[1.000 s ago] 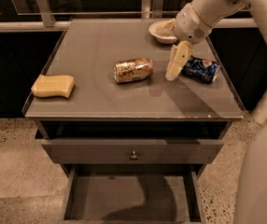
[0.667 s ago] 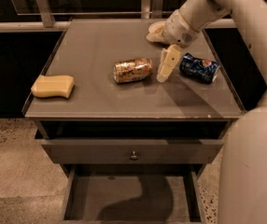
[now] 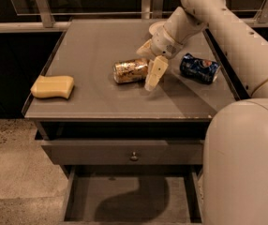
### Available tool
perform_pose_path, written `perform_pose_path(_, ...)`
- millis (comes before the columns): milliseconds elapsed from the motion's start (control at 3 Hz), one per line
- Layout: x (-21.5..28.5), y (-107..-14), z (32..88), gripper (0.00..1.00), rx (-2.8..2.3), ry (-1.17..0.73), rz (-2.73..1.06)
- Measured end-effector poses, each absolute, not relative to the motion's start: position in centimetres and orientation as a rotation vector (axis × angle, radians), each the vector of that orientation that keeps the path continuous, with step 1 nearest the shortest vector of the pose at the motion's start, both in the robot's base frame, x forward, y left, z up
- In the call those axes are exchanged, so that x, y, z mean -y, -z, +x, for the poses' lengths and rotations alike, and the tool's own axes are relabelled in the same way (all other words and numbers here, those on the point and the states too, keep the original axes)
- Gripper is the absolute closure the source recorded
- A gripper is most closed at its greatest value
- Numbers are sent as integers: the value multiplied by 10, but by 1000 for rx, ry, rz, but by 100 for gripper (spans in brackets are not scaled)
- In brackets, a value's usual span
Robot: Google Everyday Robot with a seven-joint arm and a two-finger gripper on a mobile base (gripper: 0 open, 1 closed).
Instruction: Place orange can into middle drawer
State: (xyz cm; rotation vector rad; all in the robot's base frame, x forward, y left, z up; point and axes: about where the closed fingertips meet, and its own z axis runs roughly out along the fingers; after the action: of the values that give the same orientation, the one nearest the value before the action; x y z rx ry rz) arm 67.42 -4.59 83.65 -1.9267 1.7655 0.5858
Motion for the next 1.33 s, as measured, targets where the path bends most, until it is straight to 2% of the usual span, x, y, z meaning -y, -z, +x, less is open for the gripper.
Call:
perform_pose_path(333,46,-836,674,19,-1766,-586,-1926)
perform_pose_path(1333,46,-836,674,89,-1766,-586,-1926)
